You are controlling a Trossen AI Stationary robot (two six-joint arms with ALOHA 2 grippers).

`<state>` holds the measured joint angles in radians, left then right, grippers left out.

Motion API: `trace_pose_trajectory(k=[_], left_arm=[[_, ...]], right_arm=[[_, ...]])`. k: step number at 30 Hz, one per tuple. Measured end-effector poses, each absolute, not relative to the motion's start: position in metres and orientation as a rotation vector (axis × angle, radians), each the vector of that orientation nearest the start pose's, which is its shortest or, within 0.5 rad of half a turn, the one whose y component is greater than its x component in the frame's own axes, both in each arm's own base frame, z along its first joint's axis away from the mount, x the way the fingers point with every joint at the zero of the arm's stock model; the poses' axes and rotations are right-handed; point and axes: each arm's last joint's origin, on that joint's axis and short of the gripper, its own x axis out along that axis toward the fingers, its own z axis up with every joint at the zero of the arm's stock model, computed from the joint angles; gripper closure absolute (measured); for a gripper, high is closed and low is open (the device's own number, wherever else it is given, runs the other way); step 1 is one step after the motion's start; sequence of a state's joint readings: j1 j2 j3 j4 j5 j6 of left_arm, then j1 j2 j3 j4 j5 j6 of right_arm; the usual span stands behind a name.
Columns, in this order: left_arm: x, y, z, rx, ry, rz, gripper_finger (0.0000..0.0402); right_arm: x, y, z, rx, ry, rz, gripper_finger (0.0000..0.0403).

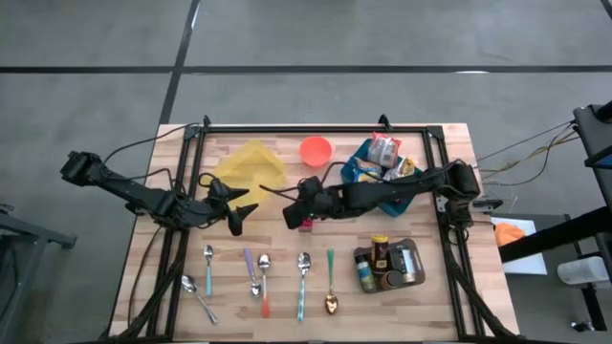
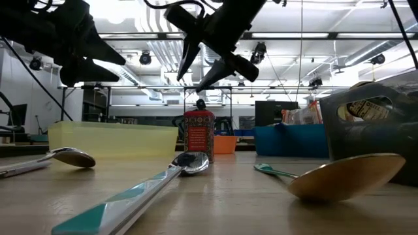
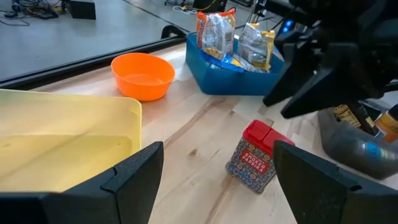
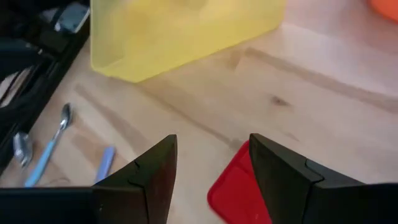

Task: Pick & Place Food Item
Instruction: Put the red seasoning can into the black bin

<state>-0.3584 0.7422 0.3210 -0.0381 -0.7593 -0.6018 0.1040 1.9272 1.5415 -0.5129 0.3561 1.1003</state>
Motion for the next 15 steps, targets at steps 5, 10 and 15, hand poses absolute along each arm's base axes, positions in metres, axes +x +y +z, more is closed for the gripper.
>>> trace_pose_trajectory(k=[5,10,15], left_arm=[[0.150,-0.035,0.196,-0.333,0.270,0.497,0.0101],[0.150,-0.035,0.196,-0.330,0.275,0.498,0.0101],[0.149,-0.035,0.195,-0.328,0.278,0.498,0.0101]], right_arm=[[0.419,0.039,0.240,0.785,0.605,-0.757,0.0207],[0.410,0.046,0.231,0.810,0.588,-0.895,0.0207],[0.408,0.049,0.226,0.861,0.584,-0.946,0.0207]])
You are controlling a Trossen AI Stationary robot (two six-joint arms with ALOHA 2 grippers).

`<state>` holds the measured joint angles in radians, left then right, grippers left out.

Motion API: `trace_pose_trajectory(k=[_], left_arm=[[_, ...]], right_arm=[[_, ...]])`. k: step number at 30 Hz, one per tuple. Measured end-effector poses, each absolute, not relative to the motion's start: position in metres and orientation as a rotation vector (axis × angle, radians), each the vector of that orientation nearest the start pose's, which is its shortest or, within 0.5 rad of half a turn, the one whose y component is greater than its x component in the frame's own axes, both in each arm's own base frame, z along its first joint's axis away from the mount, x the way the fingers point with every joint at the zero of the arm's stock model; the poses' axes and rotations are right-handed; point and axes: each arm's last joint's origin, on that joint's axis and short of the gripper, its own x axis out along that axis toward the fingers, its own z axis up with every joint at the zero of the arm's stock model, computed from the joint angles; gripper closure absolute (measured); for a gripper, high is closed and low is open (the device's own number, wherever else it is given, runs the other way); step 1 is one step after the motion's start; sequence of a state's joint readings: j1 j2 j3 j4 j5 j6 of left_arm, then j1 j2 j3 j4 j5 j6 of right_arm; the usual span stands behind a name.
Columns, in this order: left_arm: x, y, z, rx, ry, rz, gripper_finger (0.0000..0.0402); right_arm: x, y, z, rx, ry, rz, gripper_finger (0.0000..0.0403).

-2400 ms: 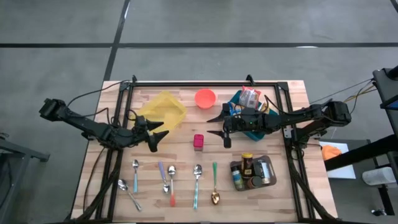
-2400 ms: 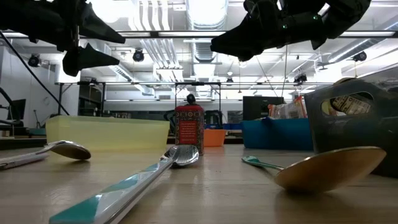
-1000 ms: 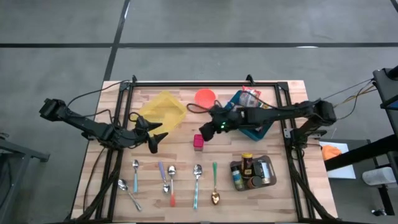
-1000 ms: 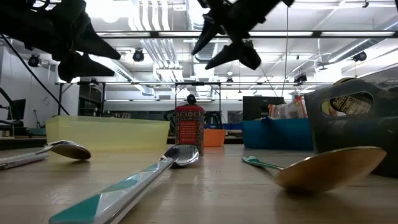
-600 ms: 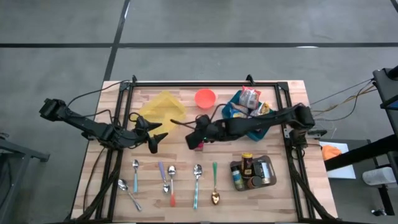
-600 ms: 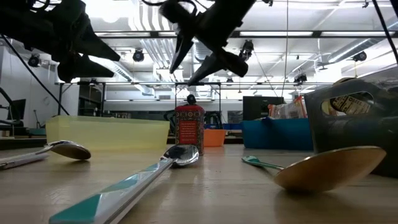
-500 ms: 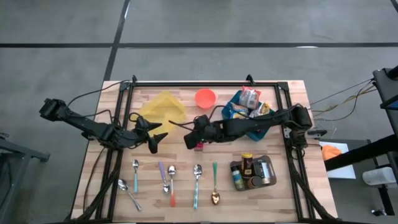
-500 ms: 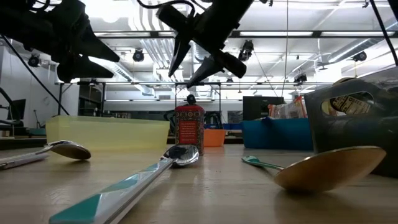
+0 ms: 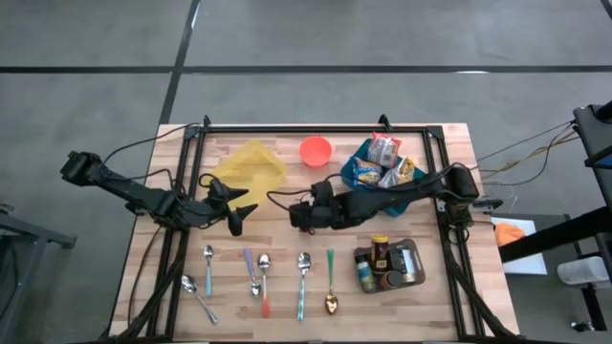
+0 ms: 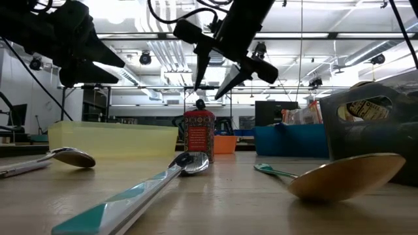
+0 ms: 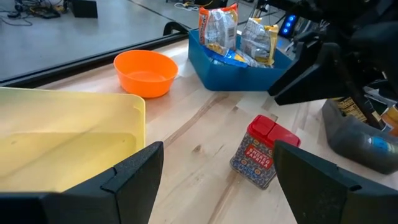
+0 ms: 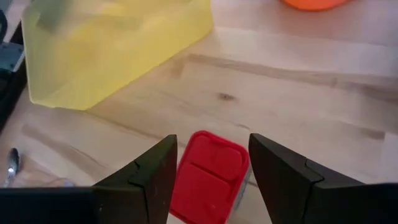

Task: Pick & Place Food Item
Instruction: Put the red seasoning can into the black bin

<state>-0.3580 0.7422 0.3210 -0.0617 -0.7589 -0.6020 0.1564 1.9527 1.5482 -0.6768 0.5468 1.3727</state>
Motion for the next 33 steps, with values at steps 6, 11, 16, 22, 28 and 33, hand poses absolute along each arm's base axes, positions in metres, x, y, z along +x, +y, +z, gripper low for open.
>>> trace_pose_trajectory(k=[6,11,16,22,28,33], left_arm=[[0.149,-0.035,0.195,-0.325,0.282,0.500,0.0101],[0.149,-0.034,0.194,-0.322,0.287,0.502,0.0101],[0.149,-0.034,0.194,-0.321,0.289,0.502,0.0102],[0.149,-0.034,0.194,-0.319,0.292,0.503,0.0102],[0.149,-0.034,0.194,-0.321,0.291,0.503,0.0102],[0.149,-0.034,0.194,-0.321,0.291,0.503,0.0102]], right_arm=[[0.412,0.054,0.212,0.908,0.593,-0.970,0.0207],[0.415,0.056,0.202,0.899,0.620,-0.986,0.0207],[0.414,0.055,0.207,0.882,0.584,-0.987,0.0207],[0.416,0.056,0.209,0.880,0.570,-0.982,0.0207],[0.415,0.056,0.208,0.875,0.572,-0.986,0.0207],[0.414,0.055,0.207,0.859,0.574,-1.000,0.0207]])
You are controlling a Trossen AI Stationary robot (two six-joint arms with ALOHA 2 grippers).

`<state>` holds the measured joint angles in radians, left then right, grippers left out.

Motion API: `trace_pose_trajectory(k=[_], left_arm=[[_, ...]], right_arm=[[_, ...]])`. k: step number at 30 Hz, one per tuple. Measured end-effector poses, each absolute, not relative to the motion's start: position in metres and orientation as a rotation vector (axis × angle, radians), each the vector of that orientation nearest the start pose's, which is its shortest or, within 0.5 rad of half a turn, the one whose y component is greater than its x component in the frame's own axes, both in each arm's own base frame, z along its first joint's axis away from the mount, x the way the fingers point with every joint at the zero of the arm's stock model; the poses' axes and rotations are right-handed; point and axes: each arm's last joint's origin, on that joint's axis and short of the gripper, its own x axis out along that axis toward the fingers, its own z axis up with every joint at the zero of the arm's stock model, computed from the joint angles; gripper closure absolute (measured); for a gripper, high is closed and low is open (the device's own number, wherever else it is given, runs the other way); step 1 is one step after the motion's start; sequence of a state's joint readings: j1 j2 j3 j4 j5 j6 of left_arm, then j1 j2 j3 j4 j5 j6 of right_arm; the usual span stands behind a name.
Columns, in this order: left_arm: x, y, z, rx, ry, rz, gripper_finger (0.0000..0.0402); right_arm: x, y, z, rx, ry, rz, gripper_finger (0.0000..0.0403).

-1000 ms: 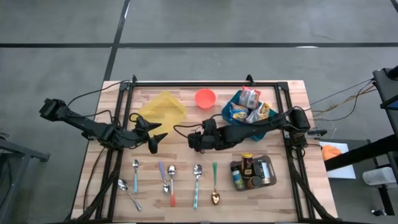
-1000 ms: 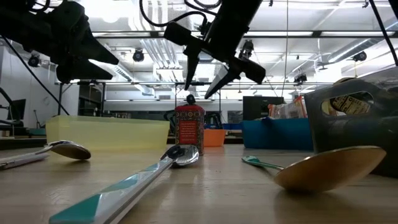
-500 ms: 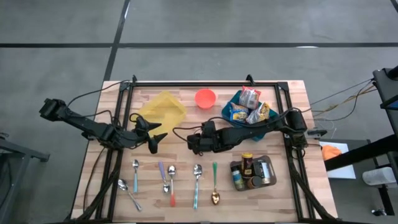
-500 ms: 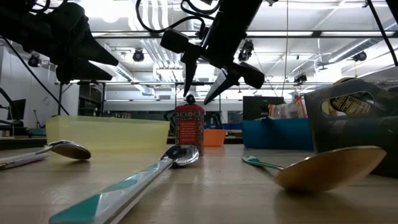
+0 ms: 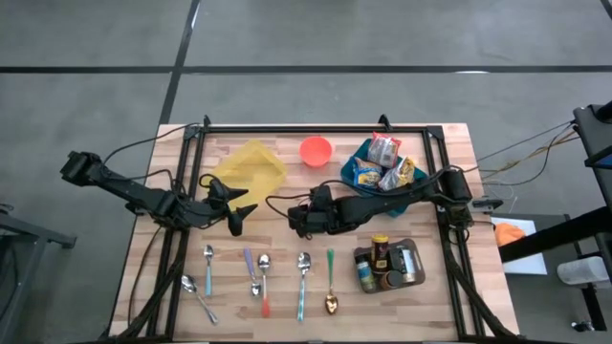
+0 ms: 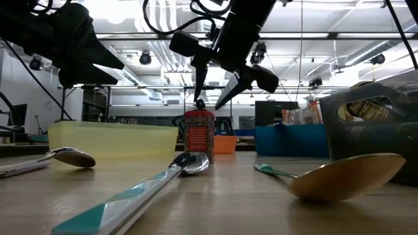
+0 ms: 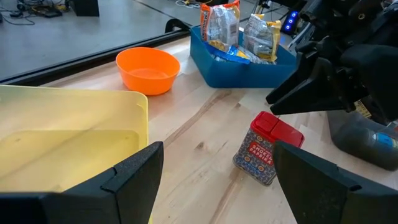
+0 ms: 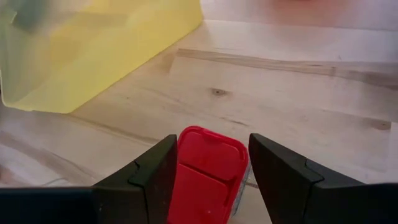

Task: Pick & Place Food Item
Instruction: Put the red seasoning can into the black bin

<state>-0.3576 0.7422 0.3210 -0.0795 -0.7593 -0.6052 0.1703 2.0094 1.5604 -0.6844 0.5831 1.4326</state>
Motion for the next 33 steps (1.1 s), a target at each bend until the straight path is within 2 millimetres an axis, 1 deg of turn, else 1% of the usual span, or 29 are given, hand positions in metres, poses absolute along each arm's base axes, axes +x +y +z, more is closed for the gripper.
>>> trace_pose_trajectory(k=[8,16,26,29,33], left_arm=[[0.1488,-0.0343,0.1939,-0.321,0.292,0.503,0.0102],[0.1488,-0.0343,0.1939,-0.320,0.292,0.503,0.0102],[0.1488,-0.0343,0.1939,-0.318,0.293,0.503,0.0102],[0.1488,-0.0344,0.1939,-0.318,0.293,0.502,0.0101],[0.1488,-0.0343,0.1939,-0.318,0.292,0.503,0.0101]], right_arm=[[0.4130,0.0549,0.2062,0.877,0.576,-1.020,0.0207],[0.4131,0.0593,0.2053,0.889,0.591,-1.001,0.0206],[0.4131,0.0593,0.2053,0.883,0.594,-0.999,0.0204],[0.4131,0.0593,0.2053,0.883,0.594,-0.998,0.0178],[0.4162,0.0600,0.2067,0.895,0.576,-0.971,0.0110]])
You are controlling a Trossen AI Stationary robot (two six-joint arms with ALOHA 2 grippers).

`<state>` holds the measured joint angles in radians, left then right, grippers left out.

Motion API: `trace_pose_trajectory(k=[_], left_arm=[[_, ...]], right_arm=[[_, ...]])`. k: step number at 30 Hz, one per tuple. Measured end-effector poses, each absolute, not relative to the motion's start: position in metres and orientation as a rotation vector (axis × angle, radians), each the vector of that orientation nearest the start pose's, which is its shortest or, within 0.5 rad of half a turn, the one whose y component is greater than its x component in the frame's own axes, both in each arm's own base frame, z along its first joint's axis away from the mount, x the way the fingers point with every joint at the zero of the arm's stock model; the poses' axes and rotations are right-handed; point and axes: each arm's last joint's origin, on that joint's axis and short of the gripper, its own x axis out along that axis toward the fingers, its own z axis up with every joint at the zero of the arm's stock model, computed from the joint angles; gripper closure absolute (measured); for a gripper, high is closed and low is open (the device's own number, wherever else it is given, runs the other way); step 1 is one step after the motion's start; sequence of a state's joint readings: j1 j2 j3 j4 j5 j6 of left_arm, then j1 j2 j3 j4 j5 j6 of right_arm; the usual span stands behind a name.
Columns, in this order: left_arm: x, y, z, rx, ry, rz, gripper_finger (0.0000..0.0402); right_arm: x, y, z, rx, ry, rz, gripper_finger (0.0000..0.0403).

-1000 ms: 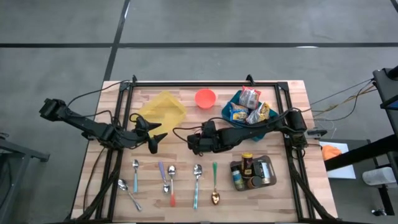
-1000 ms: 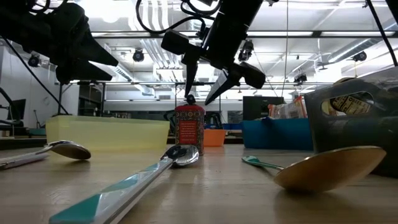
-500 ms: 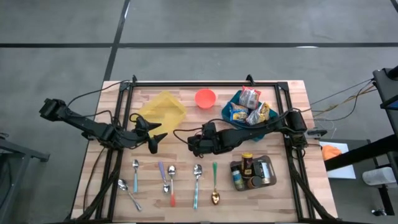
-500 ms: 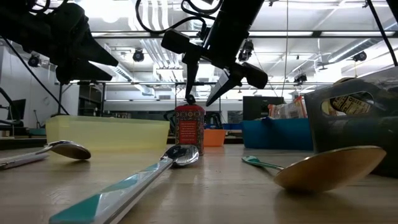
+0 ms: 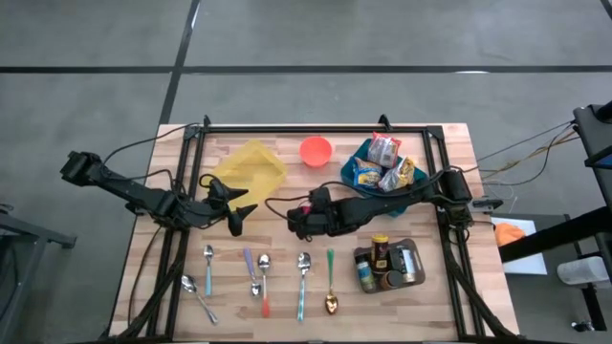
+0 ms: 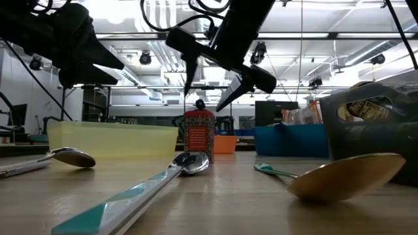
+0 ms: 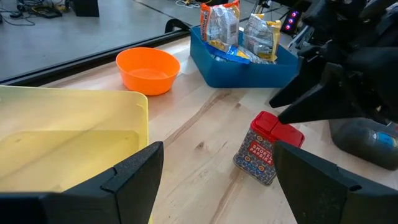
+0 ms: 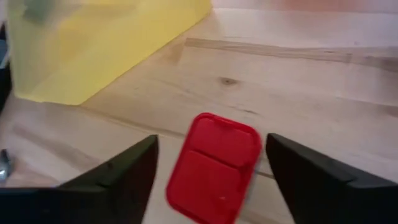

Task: Pick & Place Food Item
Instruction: Put the red seasoning can into the black bin

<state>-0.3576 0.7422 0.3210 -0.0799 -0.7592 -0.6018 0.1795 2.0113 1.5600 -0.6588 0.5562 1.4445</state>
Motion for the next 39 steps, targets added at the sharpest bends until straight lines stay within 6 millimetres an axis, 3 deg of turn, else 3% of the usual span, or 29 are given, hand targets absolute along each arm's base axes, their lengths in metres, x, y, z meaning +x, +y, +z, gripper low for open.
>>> trace_pose_trajectory(k=[4,7,39], left_arm=[[0.149,-0.034,0.194,-0.318,0.293,0.502,0.0101],[0.149,-0.034,0.194,-0.318,0.292,0.502,0.0101],[0.149,-0.034,0.194,-0.321,0.292,0.503,0.0101]], right_arm=[[0.419,0.060,0.208,0.900,0.569,-0.946,0.0052],[0.419,0.061,0.207,0.902,0.577,-0.944,0.0037],[0.414,0.066,0.182,1.004,0.572,-0.913,0.0035]])
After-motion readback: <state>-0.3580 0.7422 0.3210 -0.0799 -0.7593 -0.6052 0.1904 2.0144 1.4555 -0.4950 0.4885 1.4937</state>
